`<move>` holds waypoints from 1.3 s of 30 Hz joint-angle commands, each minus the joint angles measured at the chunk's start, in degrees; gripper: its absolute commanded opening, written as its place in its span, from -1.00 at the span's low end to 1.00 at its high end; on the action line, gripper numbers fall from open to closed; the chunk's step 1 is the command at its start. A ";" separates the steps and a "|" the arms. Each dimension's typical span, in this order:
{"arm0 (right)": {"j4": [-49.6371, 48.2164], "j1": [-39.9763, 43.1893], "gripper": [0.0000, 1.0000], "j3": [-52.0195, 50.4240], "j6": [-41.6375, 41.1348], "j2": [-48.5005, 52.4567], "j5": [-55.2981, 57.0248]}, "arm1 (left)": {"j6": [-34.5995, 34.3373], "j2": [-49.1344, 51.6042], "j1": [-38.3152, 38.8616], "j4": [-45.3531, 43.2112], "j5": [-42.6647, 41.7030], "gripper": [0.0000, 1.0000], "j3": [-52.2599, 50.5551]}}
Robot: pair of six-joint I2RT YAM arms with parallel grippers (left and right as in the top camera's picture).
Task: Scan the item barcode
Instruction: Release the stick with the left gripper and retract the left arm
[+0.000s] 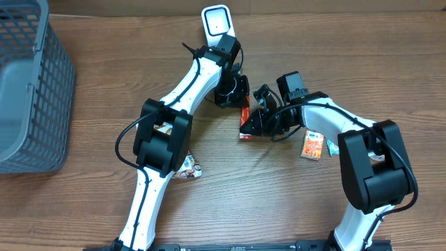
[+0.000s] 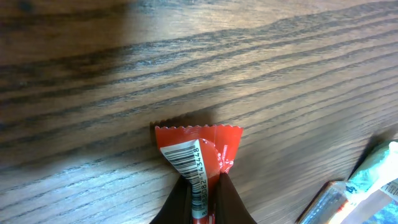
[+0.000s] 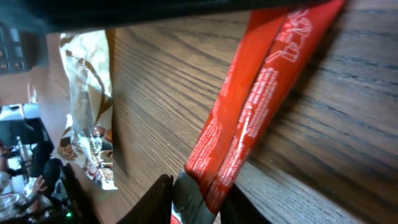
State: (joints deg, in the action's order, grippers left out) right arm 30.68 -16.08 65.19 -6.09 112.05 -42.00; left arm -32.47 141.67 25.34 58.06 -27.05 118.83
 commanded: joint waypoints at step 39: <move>0.66 0.02 -0.93 0.02 0.55 0.26 6.43 | 10.25 1.05 -22.47 21.22 30.40 0.47 21.42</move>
State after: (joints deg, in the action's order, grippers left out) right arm 31.48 -16.12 65.19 -6.20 112.05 -36.42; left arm -23.33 141.80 4.71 79.13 -3.79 139.55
